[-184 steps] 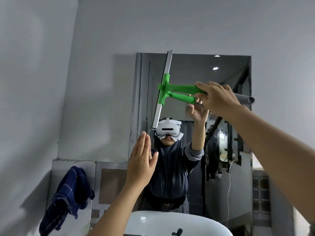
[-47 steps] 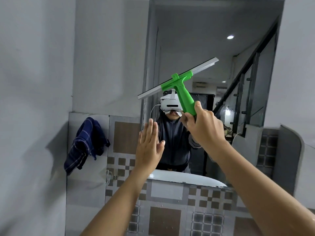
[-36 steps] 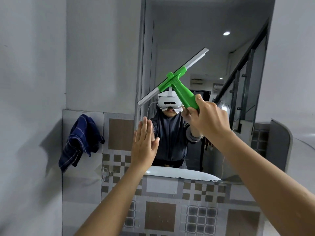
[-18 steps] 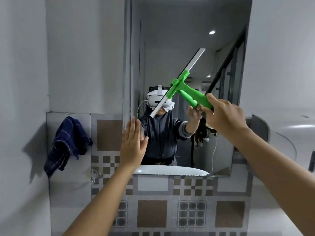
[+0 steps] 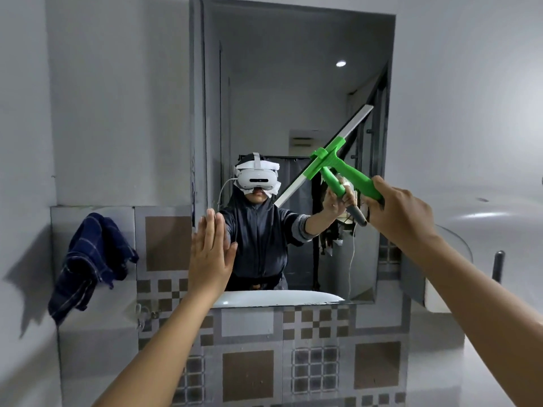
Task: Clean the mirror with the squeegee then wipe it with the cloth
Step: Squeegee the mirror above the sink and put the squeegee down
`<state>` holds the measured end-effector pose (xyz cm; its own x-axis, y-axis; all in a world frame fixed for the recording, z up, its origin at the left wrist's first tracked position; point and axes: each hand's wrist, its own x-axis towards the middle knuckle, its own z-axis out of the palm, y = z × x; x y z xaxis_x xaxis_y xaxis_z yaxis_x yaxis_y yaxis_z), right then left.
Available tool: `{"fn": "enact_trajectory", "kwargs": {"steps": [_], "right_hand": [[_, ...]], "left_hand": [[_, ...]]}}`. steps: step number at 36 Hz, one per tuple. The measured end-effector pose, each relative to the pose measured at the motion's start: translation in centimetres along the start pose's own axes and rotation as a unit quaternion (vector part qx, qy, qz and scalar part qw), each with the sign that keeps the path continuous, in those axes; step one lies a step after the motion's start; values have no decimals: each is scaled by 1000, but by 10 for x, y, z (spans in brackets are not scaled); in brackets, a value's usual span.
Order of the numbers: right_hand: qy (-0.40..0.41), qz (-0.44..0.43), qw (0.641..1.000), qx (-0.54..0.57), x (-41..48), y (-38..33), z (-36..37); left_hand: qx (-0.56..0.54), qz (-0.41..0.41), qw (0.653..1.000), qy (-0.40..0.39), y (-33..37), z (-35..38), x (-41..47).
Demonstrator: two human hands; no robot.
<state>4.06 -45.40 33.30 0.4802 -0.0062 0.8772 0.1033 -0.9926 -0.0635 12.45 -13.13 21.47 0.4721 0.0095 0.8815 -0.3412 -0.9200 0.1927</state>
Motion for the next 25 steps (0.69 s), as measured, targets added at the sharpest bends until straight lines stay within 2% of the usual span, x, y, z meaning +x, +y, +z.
{"fn": "enact_trajectory", "kwargs": {"steps": [10, 25], "right_hand": [[-18, 76, 996, 44, -19, -7, 6], [-26, 194, 967, 166, -52, -37, 30]], "left_hand": [[-7, 7, 1000, -2, -4, 0, 1], [-11, 12, 1000, -8, -4, -5, 1]]}}
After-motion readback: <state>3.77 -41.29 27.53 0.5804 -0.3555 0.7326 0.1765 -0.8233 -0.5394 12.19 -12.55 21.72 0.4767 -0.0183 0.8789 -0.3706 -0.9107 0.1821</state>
